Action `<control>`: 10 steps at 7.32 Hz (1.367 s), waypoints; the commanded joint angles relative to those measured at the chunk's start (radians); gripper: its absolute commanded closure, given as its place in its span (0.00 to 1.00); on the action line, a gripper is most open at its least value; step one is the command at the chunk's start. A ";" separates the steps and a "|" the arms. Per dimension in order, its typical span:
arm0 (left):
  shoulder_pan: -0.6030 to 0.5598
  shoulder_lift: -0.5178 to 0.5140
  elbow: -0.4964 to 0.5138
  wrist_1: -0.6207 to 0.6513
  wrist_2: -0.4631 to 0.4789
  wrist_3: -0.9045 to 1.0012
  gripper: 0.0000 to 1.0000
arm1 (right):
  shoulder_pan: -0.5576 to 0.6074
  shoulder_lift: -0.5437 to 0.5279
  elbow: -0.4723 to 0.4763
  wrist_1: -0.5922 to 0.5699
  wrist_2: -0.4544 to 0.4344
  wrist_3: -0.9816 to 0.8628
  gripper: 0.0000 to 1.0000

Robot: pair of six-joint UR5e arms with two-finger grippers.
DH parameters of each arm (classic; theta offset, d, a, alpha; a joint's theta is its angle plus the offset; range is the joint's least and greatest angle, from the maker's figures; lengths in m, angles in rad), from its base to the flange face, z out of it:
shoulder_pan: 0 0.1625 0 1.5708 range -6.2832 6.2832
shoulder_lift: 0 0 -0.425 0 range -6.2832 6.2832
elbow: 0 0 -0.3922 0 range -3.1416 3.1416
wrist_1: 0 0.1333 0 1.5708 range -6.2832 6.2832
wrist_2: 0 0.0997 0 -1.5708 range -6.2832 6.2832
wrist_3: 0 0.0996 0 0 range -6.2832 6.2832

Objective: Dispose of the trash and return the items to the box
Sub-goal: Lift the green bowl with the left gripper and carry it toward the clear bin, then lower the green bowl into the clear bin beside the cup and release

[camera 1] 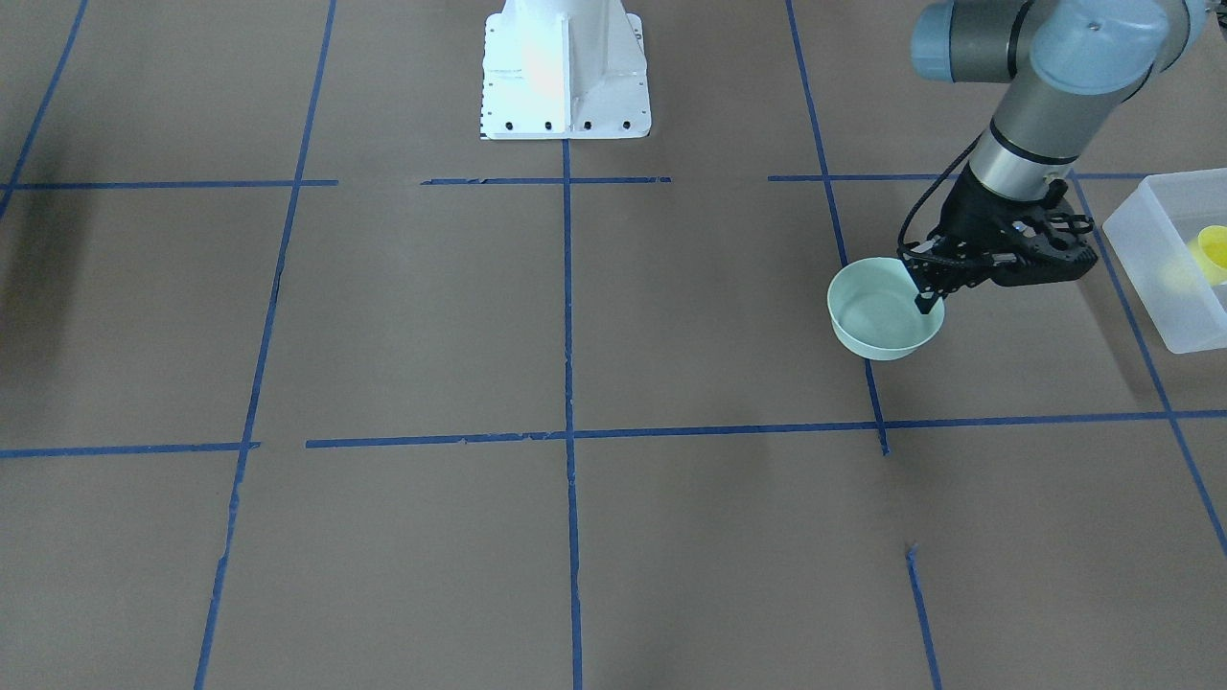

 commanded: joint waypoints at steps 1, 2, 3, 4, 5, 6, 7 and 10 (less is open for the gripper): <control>-0.155 0.006 0.018 0.081 -0.016 0.267 1.00 | 0.003 -0.015 0.002 -0.003 0.001 -0.076 0.00; -0.227 0.032 0.046 0.088 -0.056 0.394 1.00 | 0.006 -0.027 0.007 -0.002 0.007 -0.082 0.00; -0.312 0.047 0.087 0.089 -0.065 0.535 1.00 | 0.011 -0.032 0.010 -0.005 0.012 -0.082 0.00; -0.402 0.073 0.139 0.085 -0.065 0.690 1.00 | 0.011 -0.032 0.010 -0.006 0.016 -0.082 0.00; -0.480 0.104 0.191 0.077 -0.064 0.835 1.00 | 0.011 -0.034 0.011 -0.006 0.030 -0.082 0.00; -0.536 0.133 0.233 0.074 -0.062 0.937 1.00 | 0.011 -0.038 0.011 -0.002 0.032 -0.081 0.00; -0.582 0.179 0.280 0.032 -0.059 1.031 1.00 | 0.011 -0.038 0.011 0.003 0.032 -0.079 0.00; -0.666 0.291 0.518 -0.295 -0.054 1.146 1.00 | 0.011 -0.038 0.013 0.005 0.027 -0.067 0.00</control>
